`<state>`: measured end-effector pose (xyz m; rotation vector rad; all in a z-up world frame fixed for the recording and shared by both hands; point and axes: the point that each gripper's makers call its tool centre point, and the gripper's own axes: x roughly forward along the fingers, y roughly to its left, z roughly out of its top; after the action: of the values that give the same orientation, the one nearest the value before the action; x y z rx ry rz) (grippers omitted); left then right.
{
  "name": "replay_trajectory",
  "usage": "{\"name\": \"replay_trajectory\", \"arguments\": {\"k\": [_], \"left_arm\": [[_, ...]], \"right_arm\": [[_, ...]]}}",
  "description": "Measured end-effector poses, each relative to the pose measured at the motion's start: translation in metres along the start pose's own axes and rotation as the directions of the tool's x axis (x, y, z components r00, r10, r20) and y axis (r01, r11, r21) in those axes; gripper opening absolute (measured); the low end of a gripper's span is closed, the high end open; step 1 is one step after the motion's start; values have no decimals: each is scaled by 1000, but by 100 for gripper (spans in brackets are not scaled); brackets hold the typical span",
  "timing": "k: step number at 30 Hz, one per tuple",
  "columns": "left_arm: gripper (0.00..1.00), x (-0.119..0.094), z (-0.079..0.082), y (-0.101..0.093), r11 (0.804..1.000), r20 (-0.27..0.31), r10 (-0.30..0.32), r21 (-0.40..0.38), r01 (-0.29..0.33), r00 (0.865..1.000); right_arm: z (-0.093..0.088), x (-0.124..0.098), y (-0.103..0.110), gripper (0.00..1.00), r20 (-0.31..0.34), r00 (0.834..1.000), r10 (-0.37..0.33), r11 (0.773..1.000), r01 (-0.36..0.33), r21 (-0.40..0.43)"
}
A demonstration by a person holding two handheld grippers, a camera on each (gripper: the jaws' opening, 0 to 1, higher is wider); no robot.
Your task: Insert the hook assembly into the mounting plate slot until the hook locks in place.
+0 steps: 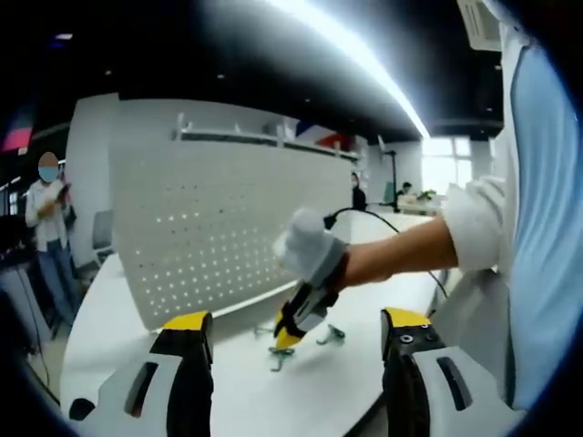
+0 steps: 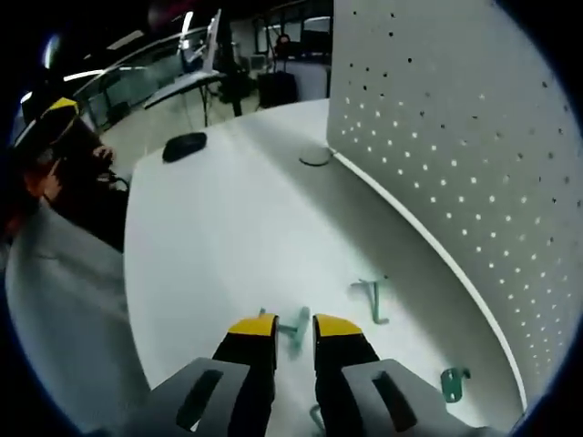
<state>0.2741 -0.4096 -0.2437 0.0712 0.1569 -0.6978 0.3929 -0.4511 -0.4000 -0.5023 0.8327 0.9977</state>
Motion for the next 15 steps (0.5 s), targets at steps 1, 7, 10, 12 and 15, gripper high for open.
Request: {"name": "replay_trajectory", "arguments": {"k": [1, 7, 10, 12, 15], "left_arm": [[77, 0, 0, 0, 1000, 0, -1, 1, 1, 1000], [77, 0, 0, 0, 1000, -1, -3, 1, 3, 1000], [77, 1, 0, 0, 1000, -1, -4, -1, 4, 1000], [77, 1, 0, 0, 1000, -2, -4, -1, 4, 1000], [76, 1, 0, 1, 1000, -3, -3, -3, 3, 1000]], "right_arm": [[-1, 1, 0, 12, -4, 1000, -1, 1000, 1, 0], [-5, 8, -3, 10, -23, 1000, -1, 1000, 2, 21], [-6, 11, -4, 8, -31, 1000, -6, 1000, 7, 20], [-6, 12, -4, 8, -33, 999, -7, 1000, 7, 21], [-7, 14, -4, 7, -38, 999, -6, 1000, 7, 22]]}}
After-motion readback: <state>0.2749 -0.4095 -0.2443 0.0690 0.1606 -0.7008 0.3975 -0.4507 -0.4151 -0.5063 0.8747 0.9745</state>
